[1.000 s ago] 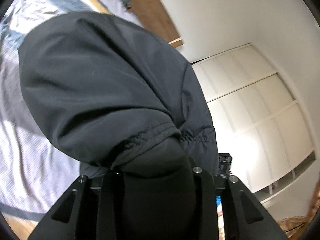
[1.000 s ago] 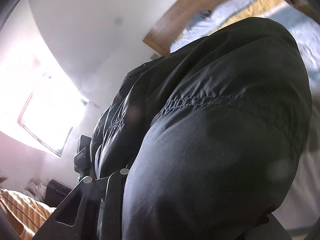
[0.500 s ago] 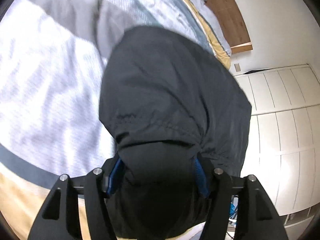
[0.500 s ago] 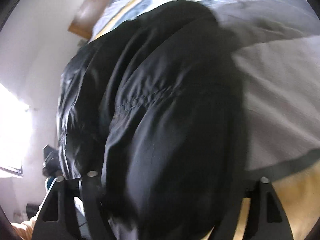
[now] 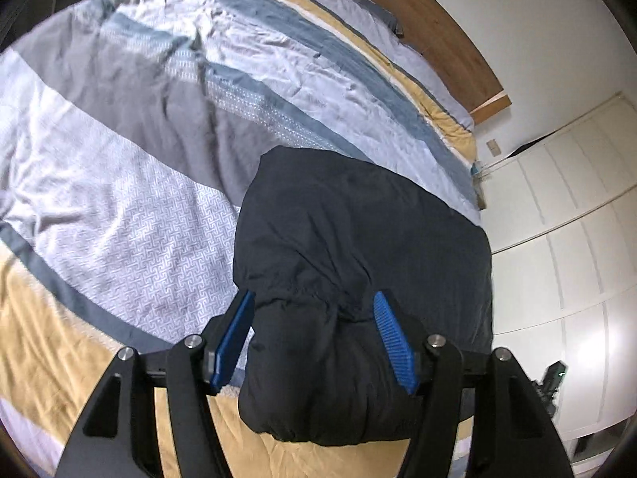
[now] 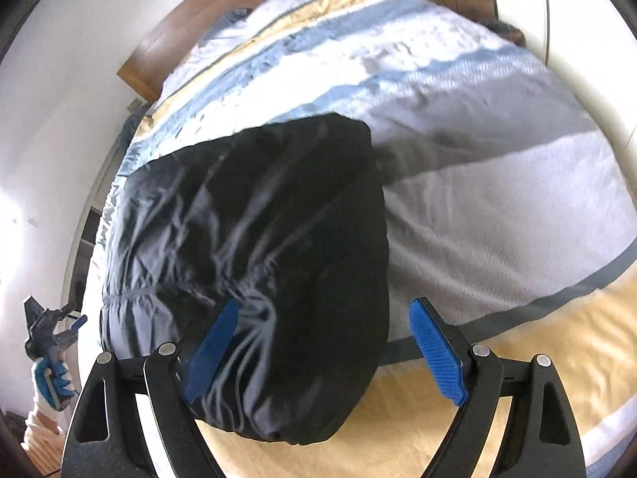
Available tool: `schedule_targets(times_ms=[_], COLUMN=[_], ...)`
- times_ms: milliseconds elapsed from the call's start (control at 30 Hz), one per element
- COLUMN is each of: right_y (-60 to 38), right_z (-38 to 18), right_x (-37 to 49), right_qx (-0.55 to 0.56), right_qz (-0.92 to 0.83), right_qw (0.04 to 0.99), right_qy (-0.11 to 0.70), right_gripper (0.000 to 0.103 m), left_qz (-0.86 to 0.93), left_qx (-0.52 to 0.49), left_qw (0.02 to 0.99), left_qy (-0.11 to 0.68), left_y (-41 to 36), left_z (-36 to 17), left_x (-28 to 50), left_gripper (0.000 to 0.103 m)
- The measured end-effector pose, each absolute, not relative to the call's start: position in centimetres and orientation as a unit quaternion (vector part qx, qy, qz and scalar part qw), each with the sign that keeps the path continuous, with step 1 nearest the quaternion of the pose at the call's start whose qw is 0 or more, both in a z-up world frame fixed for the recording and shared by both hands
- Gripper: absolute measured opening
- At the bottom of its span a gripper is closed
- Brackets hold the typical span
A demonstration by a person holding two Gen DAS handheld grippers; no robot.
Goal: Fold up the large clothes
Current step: 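Lower the flipped coat bundle onto the duvet with both grippers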
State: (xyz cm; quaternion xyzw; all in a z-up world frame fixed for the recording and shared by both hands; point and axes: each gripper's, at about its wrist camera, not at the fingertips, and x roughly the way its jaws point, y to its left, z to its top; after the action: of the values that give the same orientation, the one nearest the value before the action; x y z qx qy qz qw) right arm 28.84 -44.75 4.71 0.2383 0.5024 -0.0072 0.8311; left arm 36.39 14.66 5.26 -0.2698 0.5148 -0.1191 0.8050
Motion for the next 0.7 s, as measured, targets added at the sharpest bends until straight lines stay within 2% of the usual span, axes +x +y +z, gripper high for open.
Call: schedule_targets(times_ms=[100, 433, 700], right_y=[-44.3, -38.3, -30.4], right_z=[4.9, 6.0, 5.2], right_x=[26.7, 28.8, 28.9], right_qx=[0.206, 0.137, 0.075], right_qz=[0.008, 0.047, 0.06], right_qw=[0.838, 0.864, 0.875], right_qy=[0.505, 0.482, 0.475], right_gripper=[0.087, 0.087, 0.087], left_qz=[-0.095, -0.033, -0.094], left_qx=[-0.24, -0.178, -0.072], left_qw=[0.819, 0.855, 0.87], left_qy=[0.513, 0.487, 0.479], left_y=[12.9, 6.3, -0.7], left_z=[6.2, 8.6, 6.3], left_x=[34.8, 32.4, 31.6], left_gripper=[0.061, 0.061, 0.061])
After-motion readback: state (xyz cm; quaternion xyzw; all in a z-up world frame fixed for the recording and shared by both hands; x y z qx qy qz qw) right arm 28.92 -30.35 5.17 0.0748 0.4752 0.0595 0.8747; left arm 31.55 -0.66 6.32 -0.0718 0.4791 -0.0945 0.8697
